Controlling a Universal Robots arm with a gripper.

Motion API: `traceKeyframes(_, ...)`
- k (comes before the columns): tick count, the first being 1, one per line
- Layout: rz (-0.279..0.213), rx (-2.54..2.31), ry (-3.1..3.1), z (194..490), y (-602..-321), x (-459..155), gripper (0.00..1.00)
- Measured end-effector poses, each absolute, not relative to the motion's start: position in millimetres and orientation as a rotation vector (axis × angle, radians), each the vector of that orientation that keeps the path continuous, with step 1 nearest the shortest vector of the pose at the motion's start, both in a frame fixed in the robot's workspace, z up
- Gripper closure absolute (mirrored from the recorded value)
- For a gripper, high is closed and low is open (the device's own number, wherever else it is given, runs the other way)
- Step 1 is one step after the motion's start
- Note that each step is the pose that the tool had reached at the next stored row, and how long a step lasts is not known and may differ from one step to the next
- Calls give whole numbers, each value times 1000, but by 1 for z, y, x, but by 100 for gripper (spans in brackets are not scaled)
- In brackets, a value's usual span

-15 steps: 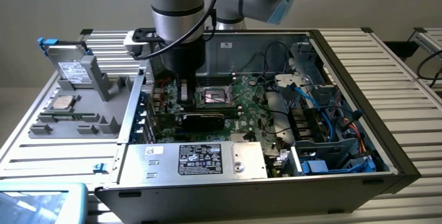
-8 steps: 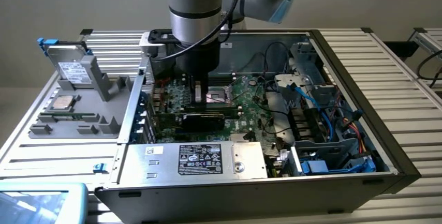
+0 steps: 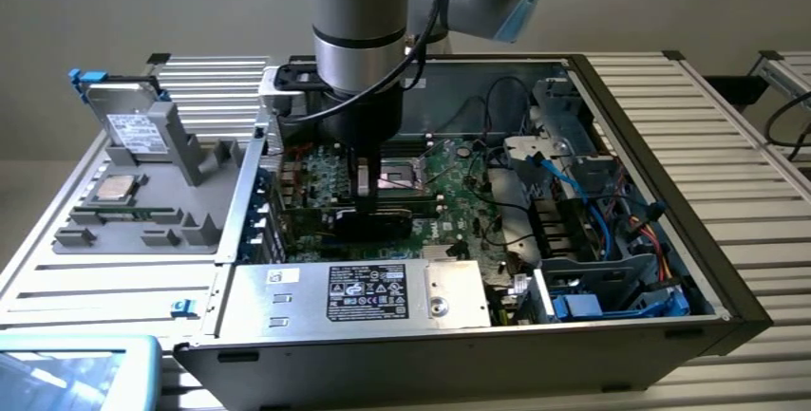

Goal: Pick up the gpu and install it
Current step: 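Press down on the gpu until it lock into place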

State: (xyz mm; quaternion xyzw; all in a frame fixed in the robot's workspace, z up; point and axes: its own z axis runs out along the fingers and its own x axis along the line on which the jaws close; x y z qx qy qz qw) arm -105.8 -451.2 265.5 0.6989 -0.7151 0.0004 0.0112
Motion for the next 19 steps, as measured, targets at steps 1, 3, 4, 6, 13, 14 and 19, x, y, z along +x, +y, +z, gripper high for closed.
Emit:
traceKeyframes(1, 1, 2180, -2230, 264, -451, -106, 88)
traceKeyframes(3, -1, 2180, -2230, 264, -451, -106, 88)
traceKeyframes(4, -2, 2180, -2230, 264, -451, -106, 88)
traceKeyframes(6, -2, 2180, -2231, 272, -451, -106, 88)
traceKeyframes(13, -2, 2181, -2230, 295, -451, -106, 88)
traceKeyframes(14, -2, 2181, -2230, 295, -451, -106, 88)
traceKeyframes(19, -2, 2181, -2230, 295, -451, -106, 88)
